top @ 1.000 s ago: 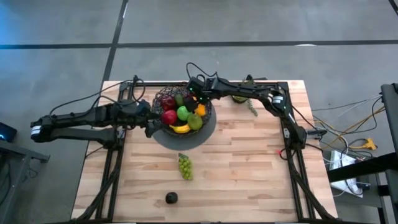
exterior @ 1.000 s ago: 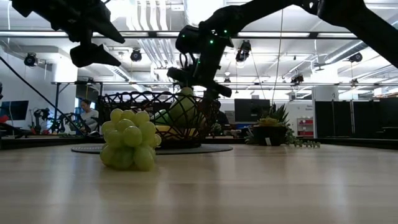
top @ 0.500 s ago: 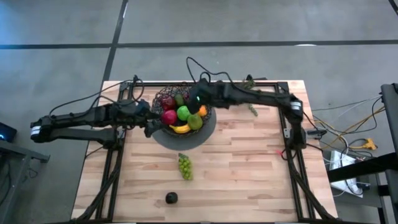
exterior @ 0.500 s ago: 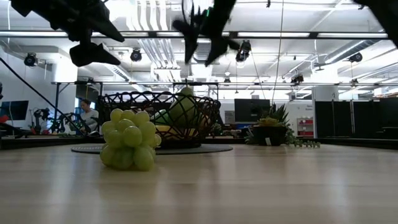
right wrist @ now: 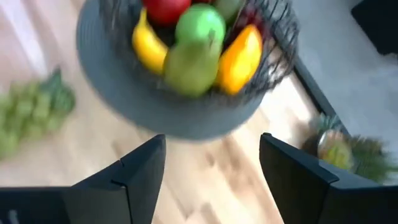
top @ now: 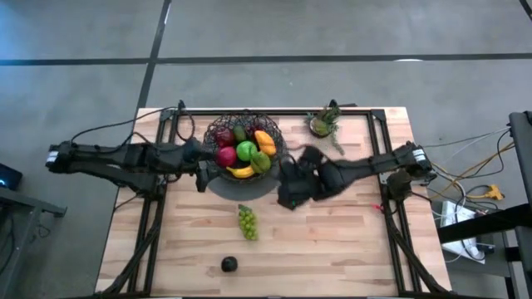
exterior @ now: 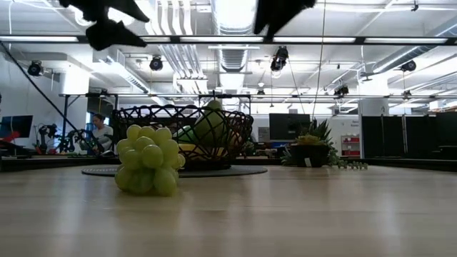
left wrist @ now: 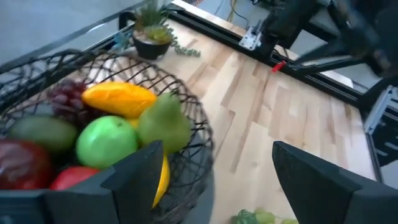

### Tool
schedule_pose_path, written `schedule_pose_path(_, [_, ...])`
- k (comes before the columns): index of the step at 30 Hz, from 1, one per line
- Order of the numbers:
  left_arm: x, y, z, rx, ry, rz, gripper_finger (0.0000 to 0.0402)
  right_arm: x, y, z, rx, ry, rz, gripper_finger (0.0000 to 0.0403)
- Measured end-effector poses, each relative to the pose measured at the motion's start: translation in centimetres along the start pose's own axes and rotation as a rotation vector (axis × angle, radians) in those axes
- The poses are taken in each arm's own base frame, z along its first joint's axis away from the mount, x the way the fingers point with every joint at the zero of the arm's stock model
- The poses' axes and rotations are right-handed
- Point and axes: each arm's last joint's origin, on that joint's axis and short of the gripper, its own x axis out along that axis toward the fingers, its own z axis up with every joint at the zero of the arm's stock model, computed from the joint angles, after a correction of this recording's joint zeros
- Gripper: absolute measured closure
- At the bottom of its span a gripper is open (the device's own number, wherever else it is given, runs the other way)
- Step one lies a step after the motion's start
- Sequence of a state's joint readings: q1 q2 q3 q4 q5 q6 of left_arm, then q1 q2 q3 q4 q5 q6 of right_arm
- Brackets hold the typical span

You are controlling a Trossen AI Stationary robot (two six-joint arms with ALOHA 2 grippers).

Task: Build produce basket
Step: Put the black plum into the black wire basket

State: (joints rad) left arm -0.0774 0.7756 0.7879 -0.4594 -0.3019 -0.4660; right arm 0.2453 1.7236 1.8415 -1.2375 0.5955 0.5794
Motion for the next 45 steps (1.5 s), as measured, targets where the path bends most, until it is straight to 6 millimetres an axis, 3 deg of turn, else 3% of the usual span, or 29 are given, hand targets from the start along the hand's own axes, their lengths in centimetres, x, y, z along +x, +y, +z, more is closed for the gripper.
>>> schedule_pose_path(5, [1.3, -2.7, 0.8, -0.007, 0.047, -0.038, 0.0125, -0.3, 2.0, -4.1, -0.025, 0.049, 0.001, 0.0171])
schedule_pose_path(11, [2.6, -5.9, 0.8, -0.082, 0.188, -0.098, 0.0125, -1.6, 3.1, -8.9, 0.004, 0.069, 0.012, 0.018])
schedule_pose_path(15, [2.9, -7.6, -0.9, -0.152, 0.397, -0.099, 0.0125, -2.4, 3.2, -11.5, 0.023, 0.061, 0.014, 0.0182])
schedule_pose_path(19, [3.0, -9.2, -4.1, -0.238, 0.622, -0.058, 0.0125, -2.5, 3.2, -13.3, 0.034, 0.011, -0.027, 0.0182])
schedule_pose_path(26, [3.6, -12.0, -11.4, -0.422, 0.893, 0.107, 0.0125, -1.7, 3.1, -14.8, 0.038, -0.034, -0.063, 0.0182])
schedule_pose_path(30, [4.7, -13.0, -14.4, -0.346, 1.013, 0.078, 0.0125, -1.3, 3.2, -15.1, 0.012, -0.033, -0.072, 0.0182])
schedule_pose_path(37, [5.1, -15.1, -15.9, 0.031, 1.098, -0.195, 0.0125, -1.1, 3.2, -15.2, -0.012, -0.054, -0.084, 0.0182])
schedule_pose_path(40, [5.2, -16.2, -16.0, 0.187, 1.044, -0.323, 0.0125, -1.1, 3.2, -15.1, -0.016, -0.056, -0.081, 0.0182])
schedule_pose_path(45, [5.6, -17.6, -16.0, 0.286, 0.881, -0.311, 0.0125, -1.2, 3.2, -15.1, -0.002, -0.058, -0.076, 0.0182])
